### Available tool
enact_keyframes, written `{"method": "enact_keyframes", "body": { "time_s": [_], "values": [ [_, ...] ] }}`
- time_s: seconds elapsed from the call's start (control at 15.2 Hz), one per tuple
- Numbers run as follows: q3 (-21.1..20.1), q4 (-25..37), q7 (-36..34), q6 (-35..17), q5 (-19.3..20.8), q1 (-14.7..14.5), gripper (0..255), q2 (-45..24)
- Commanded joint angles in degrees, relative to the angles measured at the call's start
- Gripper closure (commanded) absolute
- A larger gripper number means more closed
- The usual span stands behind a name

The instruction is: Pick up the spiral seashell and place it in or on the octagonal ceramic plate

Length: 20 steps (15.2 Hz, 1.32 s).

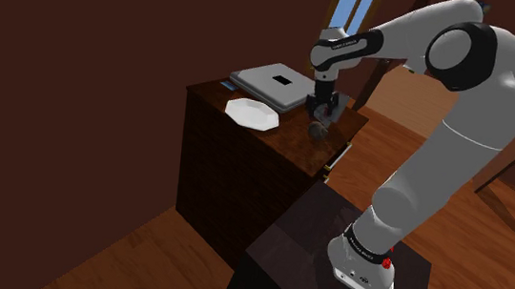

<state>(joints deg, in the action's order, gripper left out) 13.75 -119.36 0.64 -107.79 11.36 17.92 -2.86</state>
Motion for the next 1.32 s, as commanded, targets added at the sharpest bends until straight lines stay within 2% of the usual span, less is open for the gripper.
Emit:
{"method": "enact_keyframes", "body": {
  "time_s": [0.0, 0.2, 0.73, 0.79, 1.25],
  "values": [
    [0.1, -1.2, -0.1, -1.5, 0.1, 0.2, 0, -0.4],
    [0.4, -3.3, -0.2, -4.3, 0.3, 0.4, 0, -0.9],
    [0.4, -3.3, -0.2, -4.3, 0.3, 0.4, 0, -0.9],
    [0.4, -3.3, -0.2, -4.3, 0.3, 0.4, 255, -0.9],
    [0.3, -2.8, -0.3, -3.9, 0.2, 0.3, 255, -1.1]
  ]
}}
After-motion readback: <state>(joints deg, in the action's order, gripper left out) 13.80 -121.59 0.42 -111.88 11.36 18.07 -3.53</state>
